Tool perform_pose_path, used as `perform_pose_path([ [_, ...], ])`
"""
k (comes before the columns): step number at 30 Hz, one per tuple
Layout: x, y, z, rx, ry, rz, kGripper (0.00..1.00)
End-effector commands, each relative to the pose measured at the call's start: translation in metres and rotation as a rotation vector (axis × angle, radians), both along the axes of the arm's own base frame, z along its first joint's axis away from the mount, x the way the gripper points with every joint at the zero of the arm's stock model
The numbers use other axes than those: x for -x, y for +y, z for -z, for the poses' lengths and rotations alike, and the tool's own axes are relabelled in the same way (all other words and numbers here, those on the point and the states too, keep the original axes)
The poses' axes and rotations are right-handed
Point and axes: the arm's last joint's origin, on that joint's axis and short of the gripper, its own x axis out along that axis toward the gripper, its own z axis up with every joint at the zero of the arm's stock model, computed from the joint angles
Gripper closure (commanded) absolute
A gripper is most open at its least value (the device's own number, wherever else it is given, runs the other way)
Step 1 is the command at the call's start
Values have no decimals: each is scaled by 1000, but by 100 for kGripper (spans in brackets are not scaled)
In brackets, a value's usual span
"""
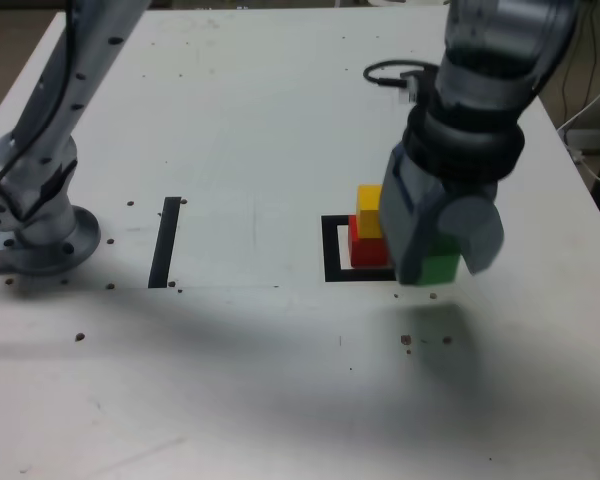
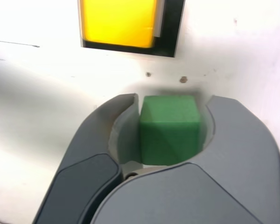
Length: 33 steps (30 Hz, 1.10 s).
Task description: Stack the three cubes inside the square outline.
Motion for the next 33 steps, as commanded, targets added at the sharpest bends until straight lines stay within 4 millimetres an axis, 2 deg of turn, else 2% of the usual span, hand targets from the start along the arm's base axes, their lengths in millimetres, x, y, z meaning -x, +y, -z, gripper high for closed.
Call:
perform_pose_path([
  [1, 11, 2, -20, 5, -35, 11, 89],
  [7, 42, 24, -55, -10, -74, 57, 89],
  [11, 57, 47, -63, -9, -69, 77, 89],
  [15, 67, 62, -64, -8, -53, 87, 89],
  [23, 64, 68, -50, 1, -12, 113, 88],
  [33, 44, 69, -29, 11, 30, 127, 85],
])
